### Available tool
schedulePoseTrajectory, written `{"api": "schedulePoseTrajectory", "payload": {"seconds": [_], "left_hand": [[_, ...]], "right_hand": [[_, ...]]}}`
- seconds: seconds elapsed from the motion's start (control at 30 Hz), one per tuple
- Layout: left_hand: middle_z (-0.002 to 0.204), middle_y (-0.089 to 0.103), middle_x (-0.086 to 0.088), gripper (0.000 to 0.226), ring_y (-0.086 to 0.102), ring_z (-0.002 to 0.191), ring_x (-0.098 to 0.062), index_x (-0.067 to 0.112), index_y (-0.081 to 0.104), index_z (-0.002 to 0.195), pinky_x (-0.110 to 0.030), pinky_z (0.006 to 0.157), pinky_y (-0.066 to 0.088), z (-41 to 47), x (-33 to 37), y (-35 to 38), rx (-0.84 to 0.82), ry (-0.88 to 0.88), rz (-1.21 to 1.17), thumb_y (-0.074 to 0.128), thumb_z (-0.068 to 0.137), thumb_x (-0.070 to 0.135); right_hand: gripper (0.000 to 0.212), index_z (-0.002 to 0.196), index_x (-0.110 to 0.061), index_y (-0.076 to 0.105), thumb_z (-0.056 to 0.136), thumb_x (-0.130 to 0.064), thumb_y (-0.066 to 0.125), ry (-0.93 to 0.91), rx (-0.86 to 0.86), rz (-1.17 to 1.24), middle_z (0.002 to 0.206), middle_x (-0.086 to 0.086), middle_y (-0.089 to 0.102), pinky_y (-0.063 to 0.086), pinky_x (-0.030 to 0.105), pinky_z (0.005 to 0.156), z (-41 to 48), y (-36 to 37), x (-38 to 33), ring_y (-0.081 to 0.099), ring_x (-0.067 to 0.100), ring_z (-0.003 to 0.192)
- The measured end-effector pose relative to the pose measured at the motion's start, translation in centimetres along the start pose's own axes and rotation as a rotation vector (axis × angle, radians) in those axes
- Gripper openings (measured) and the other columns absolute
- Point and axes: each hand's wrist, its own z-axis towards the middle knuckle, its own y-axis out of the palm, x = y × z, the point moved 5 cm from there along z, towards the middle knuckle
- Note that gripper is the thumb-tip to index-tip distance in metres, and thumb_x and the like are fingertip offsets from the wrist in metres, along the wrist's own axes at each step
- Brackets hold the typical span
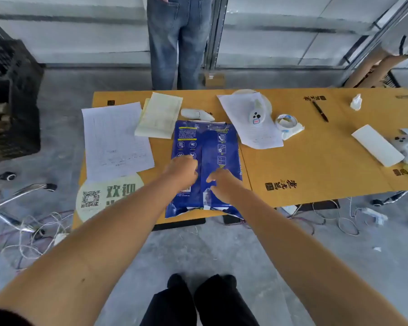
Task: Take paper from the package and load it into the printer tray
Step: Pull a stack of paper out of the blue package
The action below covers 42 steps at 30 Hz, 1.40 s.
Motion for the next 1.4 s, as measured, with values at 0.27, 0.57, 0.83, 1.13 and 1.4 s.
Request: {"api": "schedulePoseTrajectory", "payload": {"seconds": [0.27, 0.57, 0.83, 1.13, 1.4], "left_hand": [[0.130, 0.048, -0.002, 0.035, 0.053, 0.115, -0.029, 0.017, 0.057, 0.124, -0.046, 0.088, 0.054, -0.7, -1.8, 4.8, -0.063, -0.015, -0.040, 0.052, 0.090, 0.011], [0.136, 0.046, 0.000, 0.038, 0.046, 0.125, -0.027, 0.019, 0.052, 0.131, -0.044, 0.092, 0.053, -1.1, -1.7, 5.1, -0.065, -0.034, -0.043, 0.055, 0.093, 0.013], [0.134, 0.046, -0.003, 0.038, 0.053, 0.116, -0.028, 0.017, 0.051, 0.129, -0.045, 0.093, 0.051, -1.1, -0.6, 4.7, -0.095, -0.066, 0.021, 0.051, 0.092, 0.008], [0.138, 0.044, -0.003, 0.035, 0.052, 0.117, -0.032, 0.015, 0.051, 0.128, -0.046, 0.092, 0.052, -1.1, -0.5, 4.6, -0.108, -0.074, 0.028, 0.050, 0.093, 0.011], [0.137, 0.044, -0.005, 0.031, 0.056, 0.108, -0.033, 0.015, 0.054, 0.120, -0.047, 0.085, 0.054, -1.1, -0.8, 4.6, -0.109, -0.057, 0.010, 0.052, 0.090, 0.013]], "right_hand": [[0.033, 0.126, -0.017, 0.057, 0.093, -0.019, 0.062, -0.036, 0.062, -0.233, 0.127, 0.005, 0.051, 0.050, 0.040, 0.097, 0.8, 2.3, -0.1, 0.045, 0.025, 0.126], [0.031, 0.123, -0.011, 0.059, 0.092, -0.015, 0.063, -0.019, 0.043, -0.261, 0.120, 0.007, 0.055, 0.050, 0.040, 0.093, 1.7, 2.4, -0.2, 0.051, 0.027, 0.118], [0.044, 0.134, -0.009, 0.050, 0.093, -0.018, 0.062, 0.089, -0.145, -0.287, 0.129, 0.011, 0.053, 0.043, 0.040, 0.103, 2.5, 3.0, -0.6, 0.047, 0.029, 0.124], [0.039, 0.130, -0.012, 0.042, 0.095, -0.017, 0.058, 0.154, -0.077, -0.050, 0.133, 0.011, 0.050, 0.049, 0.038, 0.101, 2.5, 2.1, -0.4, 0.052, 0.026, 0.117], [0.036, 0.113, -0.012, 0.051, 0.085, -0.023, 0.070, 0.007, -0.022, 0.074, 0.117, 0.006, 0.060, 0.054, 0.031, 0.088, -3.0, 3.6, 0.1, 0.055, 0.022, 0.112]]}}
